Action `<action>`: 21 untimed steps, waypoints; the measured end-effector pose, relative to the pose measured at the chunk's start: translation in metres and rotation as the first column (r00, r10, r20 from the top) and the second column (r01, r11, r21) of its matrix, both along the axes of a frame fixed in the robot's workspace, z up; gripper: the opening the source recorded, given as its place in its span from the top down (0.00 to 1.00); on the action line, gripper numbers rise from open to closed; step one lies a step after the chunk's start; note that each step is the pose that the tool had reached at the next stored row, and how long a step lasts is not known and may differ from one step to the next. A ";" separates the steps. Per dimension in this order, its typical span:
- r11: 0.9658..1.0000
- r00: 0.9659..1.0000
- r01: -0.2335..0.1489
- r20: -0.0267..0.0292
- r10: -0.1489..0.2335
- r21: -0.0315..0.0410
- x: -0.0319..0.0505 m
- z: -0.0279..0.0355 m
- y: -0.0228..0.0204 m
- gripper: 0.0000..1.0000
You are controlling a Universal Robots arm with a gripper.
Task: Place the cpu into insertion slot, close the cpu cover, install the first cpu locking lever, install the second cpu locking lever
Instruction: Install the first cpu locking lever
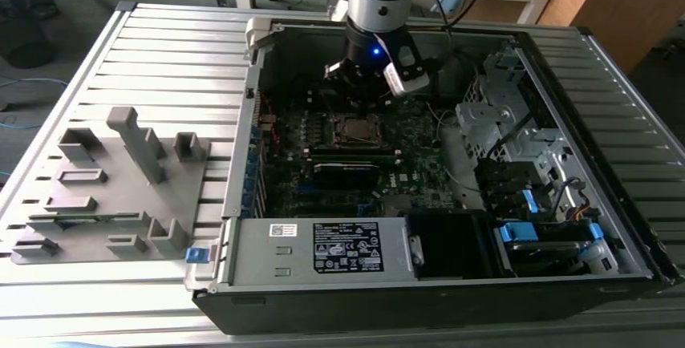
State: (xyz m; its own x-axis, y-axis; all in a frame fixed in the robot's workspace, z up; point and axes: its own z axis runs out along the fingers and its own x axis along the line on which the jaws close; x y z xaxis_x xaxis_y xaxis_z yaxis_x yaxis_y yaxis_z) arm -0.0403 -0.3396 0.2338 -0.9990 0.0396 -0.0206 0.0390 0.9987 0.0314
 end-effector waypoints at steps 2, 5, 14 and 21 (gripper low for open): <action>1.000 1.000 0.000 0.000 0.000 0.000 0.0000 0.0015 0.0000 0.89; 1.000 1.000 0.000 0.000 0.000 0.000 0.0000 0.0038 0.0000 0.89; 1.000 1.000 0.000 0.000 0.000 0.000 0.0000 0.0061 0.0000 0.89; 1.000 1.000 0.000 0.000 0.000 0.000 0.0000 0.0095 0.0000 0.89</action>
